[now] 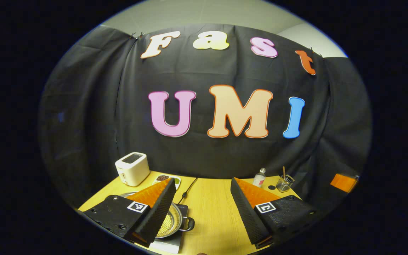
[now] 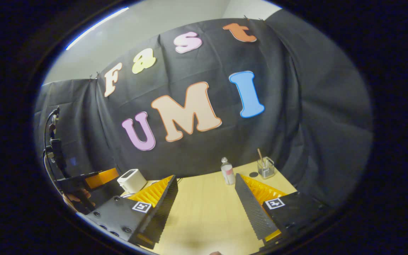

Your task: First push the handle of the pot to place it horizontally, then grasp the pot with both hands and set it on the induction cooktop.

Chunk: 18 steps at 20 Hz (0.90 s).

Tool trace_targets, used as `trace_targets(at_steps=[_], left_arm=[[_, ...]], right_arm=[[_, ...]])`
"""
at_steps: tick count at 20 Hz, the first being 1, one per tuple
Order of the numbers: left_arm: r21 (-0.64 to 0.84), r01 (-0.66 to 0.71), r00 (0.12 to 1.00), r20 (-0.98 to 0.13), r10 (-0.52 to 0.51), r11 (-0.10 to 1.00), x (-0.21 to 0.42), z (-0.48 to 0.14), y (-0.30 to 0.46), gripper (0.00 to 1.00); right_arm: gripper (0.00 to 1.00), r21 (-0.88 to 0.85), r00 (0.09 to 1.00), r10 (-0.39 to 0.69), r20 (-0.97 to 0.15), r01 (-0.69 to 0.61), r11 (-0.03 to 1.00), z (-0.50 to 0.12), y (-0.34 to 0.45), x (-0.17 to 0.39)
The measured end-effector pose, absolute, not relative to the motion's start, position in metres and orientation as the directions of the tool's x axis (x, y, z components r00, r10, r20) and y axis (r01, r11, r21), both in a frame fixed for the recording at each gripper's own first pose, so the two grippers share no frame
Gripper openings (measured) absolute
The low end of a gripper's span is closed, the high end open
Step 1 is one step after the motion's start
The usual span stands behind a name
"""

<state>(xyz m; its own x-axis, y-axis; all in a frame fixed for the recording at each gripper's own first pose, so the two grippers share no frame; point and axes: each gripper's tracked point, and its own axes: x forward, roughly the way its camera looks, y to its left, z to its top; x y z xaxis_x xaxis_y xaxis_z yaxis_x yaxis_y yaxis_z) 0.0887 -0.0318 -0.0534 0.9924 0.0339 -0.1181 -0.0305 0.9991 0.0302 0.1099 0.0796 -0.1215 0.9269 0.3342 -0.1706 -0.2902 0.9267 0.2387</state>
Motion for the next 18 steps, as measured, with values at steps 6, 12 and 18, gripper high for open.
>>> trace_targets(at_steps=[6,12,18], left_arm=[[0.127,-0.045,0.999,0.002,0.045,0.991,0.060,-0.017,-0.060,0.89],[0.060,-0.042,0.999,-0.010,0.042,0.997,0.037,-0.027,-0.085,0.94],[0.101,-0.041,0.999,0.006,0.040,0.994,0.038,-0.026,-0.095,0.94]], right_arm=[[0.91,0.179,0.935,0.348,-0.069,-0.332,0.926,-0.074,0.070,0.098],[0.91,0.169,0.944,0.327,-0.041,-0.316,0.934,-0.066,0.045,0.093],[0.91,0.173,0.947,0.320,-0.040,-0.309,0.935,-0.075,0.029,0.092]])
